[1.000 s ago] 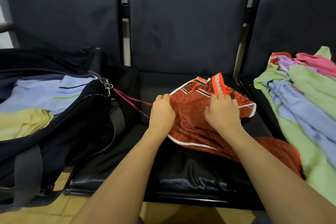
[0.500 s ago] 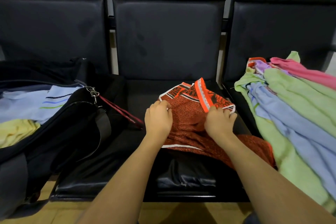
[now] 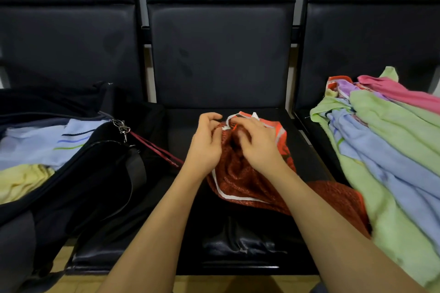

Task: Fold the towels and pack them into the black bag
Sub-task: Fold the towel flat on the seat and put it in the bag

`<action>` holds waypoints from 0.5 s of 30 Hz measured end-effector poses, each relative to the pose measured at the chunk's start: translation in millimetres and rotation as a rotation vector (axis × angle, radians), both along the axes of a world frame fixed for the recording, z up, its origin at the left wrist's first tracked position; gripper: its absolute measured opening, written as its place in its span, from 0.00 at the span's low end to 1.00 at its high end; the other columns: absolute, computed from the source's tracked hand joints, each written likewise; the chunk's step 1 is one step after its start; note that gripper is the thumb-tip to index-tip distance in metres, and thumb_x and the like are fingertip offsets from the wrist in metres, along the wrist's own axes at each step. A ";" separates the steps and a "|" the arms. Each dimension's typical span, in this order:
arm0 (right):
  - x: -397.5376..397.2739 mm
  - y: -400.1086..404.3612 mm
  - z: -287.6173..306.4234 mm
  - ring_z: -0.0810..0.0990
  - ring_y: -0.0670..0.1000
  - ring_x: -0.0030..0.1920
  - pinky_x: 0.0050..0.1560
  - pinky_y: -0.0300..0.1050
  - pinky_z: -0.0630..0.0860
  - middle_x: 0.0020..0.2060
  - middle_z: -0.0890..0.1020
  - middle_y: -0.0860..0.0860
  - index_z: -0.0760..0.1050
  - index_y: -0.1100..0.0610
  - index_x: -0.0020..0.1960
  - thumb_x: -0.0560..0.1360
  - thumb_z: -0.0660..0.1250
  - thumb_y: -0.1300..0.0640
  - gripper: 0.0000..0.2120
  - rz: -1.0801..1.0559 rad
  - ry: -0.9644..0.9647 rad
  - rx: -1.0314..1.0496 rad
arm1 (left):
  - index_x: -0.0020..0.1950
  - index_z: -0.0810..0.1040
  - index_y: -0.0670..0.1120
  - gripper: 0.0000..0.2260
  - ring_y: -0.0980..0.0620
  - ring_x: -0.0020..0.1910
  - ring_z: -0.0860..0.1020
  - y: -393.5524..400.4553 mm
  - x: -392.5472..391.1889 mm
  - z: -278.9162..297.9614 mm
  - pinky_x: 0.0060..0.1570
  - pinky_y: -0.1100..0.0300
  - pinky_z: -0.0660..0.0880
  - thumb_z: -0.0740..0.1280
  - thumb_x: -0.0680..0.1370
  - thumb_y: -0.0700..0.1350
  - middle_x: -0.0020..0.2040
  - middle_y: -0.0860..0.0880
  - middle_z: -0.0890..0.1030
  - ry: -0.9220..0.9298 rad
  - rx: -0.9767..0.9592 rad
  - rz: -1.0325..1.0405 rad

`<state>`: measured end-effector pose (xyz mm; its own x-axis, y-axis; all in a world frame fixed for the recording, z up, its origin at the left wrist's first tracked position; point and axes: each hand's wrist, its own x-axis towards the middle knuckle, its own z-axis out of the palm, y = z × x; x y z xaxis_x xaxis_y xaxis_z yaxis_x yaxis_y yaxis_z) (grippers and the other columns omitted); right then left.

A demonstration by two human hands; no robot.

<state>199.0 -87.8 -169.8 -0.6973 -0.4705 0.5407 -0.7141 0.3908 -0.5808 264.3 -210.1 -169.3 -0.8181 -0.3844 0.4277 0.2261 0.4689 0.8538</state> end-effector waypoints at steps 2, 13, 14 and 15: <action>2.5 -5.4 -0.7 0.68 0.49 0.66 0.70 0.52 0.60 0.64 0.73 0.50 0.69 0.53 0.69 0.78 0.59 0.60 0.20 0.030 -0.079 0.160 | 0.60 0.66 0.50 0.10 0.60 0.37 0.76 -0.4 3.1 0.9 0.40 0.64 0.73 0.57 0.81 0.38 0.43 0.53 0.78 -0.012 -0.019 -0.081; 11.6 -9.0 2.6 0.68 0.45 0.52 0.50 0.41 0.51 0.47 0.71 0.42 0.73 0.48 0.48 0.78 0.60 0.53 0.03 -0.117 0.142 0.364 | 0.57 0.67 0.44 0.06 0.46 0.41 0.74 -8.4 9.9 -7.0 0.40 0.53 0.73 0.55 0.82 0.45 0.52 0.47 0.70 -0.265 -0.568 0.061; 12.7 -8.3 3.1 0.68 0.45 0.51 0.49 0.41 0.51 0.46 0.70 0.42 0.71 0.48 0.46 0.78 0.60 0.53 0.03 -0.118 0.156 0.370 | 0.57 0.67 0.42 0.07 0.48 0.38 0.72 -7.0 9.4 -7.4 0.37 0.55 0.71 0.55 0.83 0.44 0.52 0.46 0.70 -0.278 -0.617 0.089; 13.0 -7.1 3.1 0.68 0.45 0.51 0.49 0.41 0.51 0.45 0.70 0.42 0.71 0.48 0.46 0.78 0.60 0.53 0.03 -0.114 0.173 0.375 | 0.57 0.67 0.42 0.07 0.51 0.36 0.70 -6.8 8.7 -8.2 0.35 0.57 0.68 0.55 0.83 0.44 0.52 0.45 0.70 -0.287 -0.679 0.132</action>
